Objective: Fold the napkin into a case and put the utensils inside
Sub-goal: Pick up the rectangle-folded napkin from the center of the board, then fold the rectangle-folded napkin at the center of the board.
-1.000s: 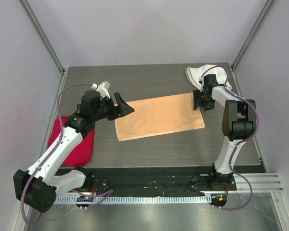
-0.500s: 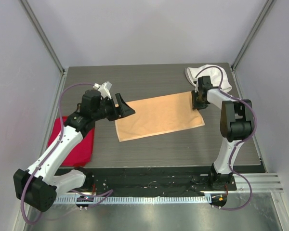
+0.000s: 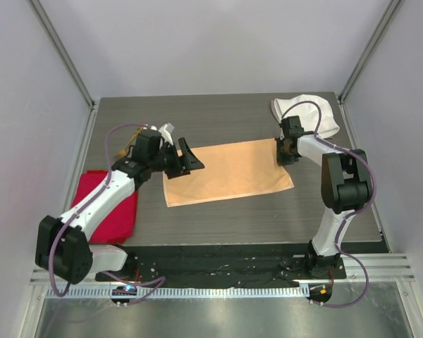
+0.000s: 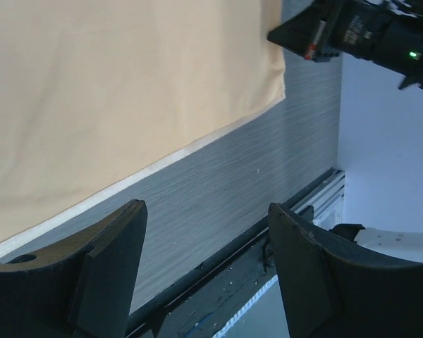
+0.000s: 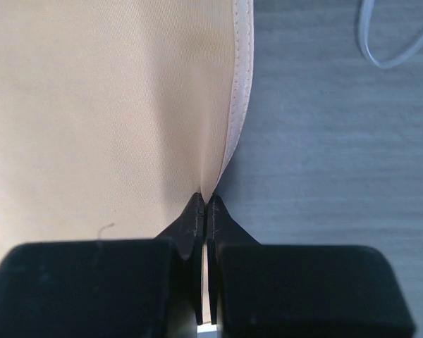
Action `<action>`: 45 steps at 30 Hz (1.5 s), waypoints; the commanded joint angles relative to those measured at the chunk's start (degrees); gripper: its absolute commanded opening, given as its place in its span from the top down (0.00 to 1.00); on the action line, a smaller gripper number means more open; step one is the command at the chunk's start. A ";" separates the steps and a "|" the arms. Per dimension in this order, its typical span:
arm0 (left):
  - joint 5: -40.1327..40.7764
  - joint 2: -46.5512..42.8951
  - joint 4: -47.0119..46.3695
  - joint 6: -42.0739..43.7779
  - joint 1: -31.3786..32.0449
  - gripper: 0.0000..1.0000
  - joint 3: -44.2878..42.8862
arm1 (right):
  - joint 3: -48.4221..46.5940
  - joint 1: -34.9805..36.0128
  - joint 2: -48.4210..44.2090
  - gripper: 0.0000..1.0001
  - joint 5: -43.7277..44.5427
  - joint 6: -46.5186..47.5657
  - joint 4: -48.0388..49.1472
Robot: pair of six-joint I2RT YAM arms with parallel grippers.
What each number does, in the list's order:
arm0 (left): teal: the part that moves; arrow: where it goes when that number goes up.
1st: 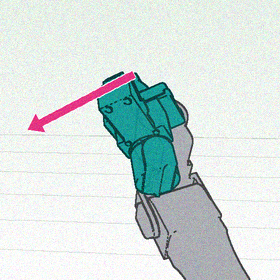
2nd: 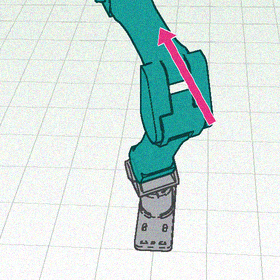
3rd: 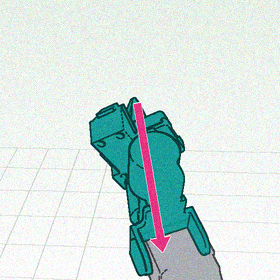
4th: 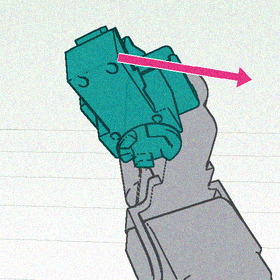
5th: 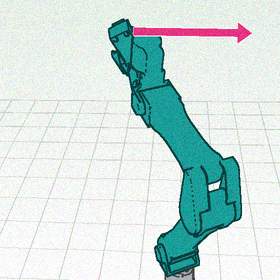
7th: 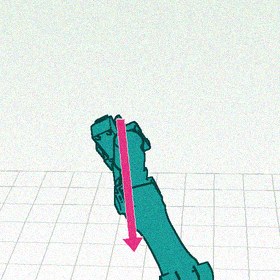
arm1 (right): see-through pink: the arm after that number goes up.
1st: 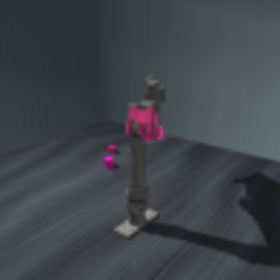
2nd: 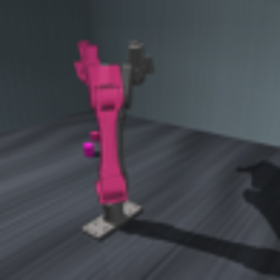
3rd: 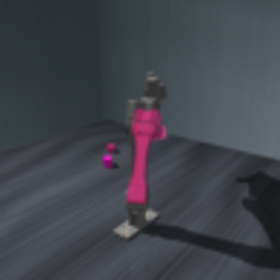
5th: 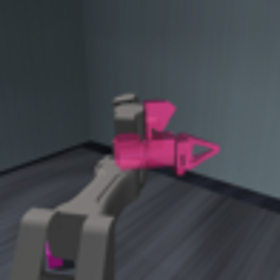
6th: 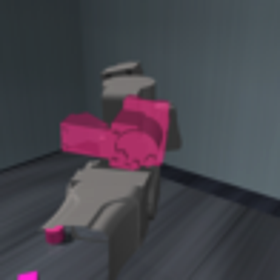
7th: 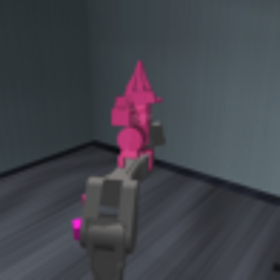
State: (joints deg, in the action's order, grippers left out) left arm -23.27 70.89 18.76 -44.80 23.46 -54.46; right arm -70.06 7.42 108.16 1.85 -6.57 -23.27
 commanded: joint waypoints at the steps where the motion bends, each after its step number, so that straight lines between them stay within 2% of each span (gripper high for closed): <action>1: -1.43 6.70 -4.17 -1.96 0.35 0.27 -0.47 | 0.72 0.23 -7.07 0.99 9.04 -1.52 -6.96; 6: -0.38 13.21 -5.05 -3.54 0.44 0.28 -3.81 | -1.21 -0.04 -11.39 0.99 16.41 -0.38 -10.57; 10: 1.90 16.20 -3.22 -3.46 0.27 0.28 -6.53 | -4.90 1.97 -13.67 0.99 18.71 -0.20 -13.82; 17: 1.38 17.70 -0.75 -2.23 -4.82 0.28 -6.54 | -12.54 15.68 -12.63 0.99 19.24 -6.33 -19.44; 22: 1.12 19.90 4.95 0.85 -9.57 0.27 -7.42 | -22.02 24.21 -5.34 0.99 19.16 -11.97 -24.28; 27: 4.02 18.76 6.11 1.29 -10.37 0.27 -5.40 | -25.73 28.08 -1.73 0.99 15.38 -19.17 -22.80; 32: 4.28 17.35 4.35 -0.20 -10.37 0.27 -3.11 | -27.76 30.90 1.34 0.99 12.40 -21.46 -19.71; 37: 5.33 18.58 4.62 -0.20 -10.37 0.28 -2.24 | -30.66 32.39 3.46 0.99 7.04 -21.47 -19.27; 45: 7.80 18.49 0.40 -2.84 -9.67 0.31 2.77 | -32.33 34.24 4.69 0.99 5.10 -21.29 -19.80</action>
State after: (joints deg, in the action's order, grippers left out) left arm -17.34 90.76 22.61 -45.80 13.10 -54.02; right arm -99.07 40.75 112.57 8.75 -26.92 -44.21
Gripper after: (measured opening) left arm 0.697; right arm 0.027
